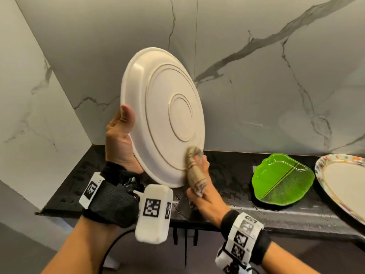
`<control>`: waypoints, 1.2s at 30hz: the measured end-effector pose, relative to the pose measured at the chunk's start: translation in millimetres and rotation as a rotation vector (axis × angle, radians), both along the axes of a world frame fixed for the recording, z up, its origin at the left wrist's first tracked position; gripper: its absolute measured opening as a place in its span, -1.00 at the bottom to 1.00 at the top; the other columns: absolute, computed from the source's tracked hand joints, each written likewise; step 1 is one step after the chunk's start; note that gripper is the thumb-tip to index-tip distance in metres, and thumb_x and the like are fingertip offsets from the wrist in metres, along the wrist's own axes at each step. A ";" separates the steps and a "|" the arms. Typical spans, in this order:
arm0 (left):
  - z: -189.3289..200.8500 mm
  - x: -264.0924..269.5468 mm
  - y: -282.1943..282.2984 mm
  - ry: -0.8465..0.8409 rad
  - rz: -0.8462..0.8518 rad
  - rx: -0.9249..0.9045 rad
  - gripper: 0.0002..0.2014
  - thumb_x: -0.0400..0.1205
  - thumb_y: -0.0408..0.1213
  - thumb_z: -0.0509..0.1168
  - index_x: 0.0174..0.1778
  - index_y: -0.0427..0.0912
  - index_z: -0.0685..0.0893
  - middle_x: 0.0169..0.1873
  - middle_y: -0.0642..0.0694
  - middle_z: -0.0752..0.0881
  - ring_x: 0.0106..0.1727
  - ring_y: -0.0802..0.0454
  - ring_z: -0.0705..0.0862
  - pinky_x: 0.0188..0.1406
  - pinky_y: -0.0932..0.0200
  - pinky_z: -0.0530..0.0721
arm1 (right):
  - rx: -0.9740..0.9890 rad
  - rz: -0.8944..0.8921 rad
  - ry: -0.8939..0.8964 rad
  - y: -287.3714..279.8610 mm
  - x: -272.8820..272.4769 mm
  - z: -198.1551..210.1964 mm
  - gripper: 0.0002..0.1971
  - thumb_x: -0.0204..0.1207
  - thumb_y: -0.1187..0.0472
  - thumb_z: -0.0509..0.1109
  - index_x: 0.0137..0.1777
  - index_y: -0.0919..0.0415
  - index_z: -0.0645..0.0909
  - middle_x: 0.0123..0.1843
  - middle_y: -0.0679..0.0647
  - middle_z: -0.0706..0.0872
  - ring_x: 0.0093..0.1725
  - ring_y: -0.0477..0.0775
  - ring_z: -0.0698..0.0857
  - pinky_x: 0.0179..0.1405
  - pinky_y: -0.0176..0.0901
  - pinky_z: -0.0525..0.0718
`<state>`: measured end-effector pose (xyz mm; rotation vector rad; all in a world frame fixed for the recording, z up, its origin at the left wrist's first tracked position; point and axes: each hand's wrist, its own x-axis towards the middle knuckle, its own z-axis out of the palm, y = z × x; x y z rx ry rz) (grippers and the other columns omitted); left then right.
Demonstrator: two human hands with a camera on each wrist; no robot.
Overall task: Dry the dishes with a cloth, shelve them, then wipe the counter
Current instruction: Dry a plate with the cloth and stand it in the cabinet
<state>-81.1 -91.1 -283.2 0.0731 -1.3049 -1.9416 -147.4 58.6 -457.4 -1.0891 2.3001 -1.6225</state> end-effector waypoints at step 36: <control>-22.7 13.8 8.5 0.104 -0.374 -0.152 -0.64 0.33 0.07 0.40 -0.04 0.01 0.82 -0.13 0.06 0.85 -0.06 0.08 0.81 -0.12 0.22 0.74 | -0.331 -0.198 -0.322 -47.8 -36.7 122.0 -0.38 0.52 -0.09 0.25 0.49 0.25 0.31 0.38 0.22 0.54 0.35 0.11 0.53 0.40 0.05 0.50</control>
